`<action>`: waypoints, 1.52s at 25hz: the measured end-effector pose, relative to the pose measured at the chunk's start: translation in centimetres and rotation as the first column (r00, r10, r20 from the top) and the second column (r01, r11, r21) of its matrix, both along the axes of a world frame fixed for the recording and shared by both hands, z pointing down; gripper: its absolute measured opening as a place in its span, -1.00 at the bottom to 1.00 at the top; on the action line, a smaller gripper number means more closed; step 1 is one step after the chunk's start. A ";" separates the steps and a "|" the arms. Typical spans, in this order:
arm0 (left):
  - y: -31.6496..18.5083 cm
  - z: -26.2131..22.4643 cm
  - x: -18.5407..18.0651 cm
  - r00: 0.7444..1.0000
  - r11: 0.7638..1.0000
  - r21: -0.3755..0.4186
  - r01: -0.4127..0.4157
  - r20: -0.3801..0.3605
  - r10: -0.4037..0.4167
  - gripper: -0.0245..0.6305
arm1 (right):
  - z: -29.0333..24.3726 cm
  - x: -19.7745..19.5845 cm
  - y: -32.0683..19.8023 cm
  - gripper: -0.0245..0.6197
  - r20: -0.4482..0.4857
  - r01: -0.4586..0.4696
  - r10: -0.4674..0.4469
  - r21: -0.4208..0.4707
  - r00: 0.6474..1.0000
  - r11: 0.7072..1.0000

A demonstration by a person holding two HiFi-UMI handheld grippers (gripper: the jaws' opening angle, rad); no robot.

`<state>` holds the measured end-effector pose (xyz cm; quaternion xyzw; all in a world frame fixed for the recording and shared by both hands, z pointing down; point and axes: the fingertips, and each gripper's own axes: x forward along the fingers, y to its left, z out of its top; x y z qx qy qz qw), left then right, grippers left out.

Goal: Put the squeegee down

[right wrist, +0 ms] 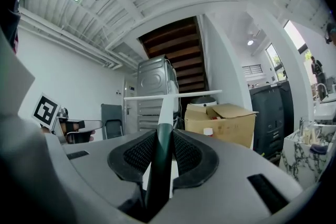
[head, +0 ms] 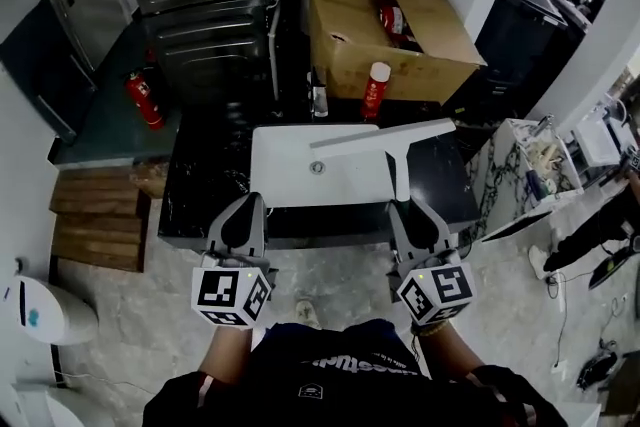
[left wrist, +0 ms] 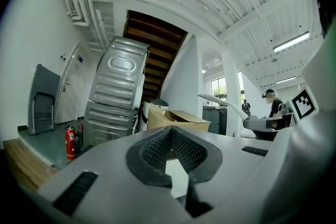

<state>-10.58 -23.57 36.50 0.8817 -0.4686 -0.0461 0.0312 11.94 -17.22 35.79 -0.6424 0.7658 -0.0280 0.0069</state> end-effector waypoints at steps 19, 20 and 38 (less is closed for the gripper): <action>-9.1 2.4 2.4 1.000 0.998 -0.061 0.015 0.019 -0.014 -0.88 | 3.8 1.4 -10.0 -0.54 0.028 0.058 -0.054 -0.134 0.998 0.989; -9.3 2.5 2.6 1.000 0.998 -0.064 0.016 0.025 -0.014 -0.88 | 4.3 1.7 -10.4 -0.54 0.033 0.060 -0.055 -0.146 0.998 0.987; -14.4 15.6 7.3 0.986 0.959 -0.280 0.048 0.167 -0.001 -0.88 | 28.4 3.7 -17.4 -0.54 0.023 0.099 -0.120 -0.721 0.993 0.686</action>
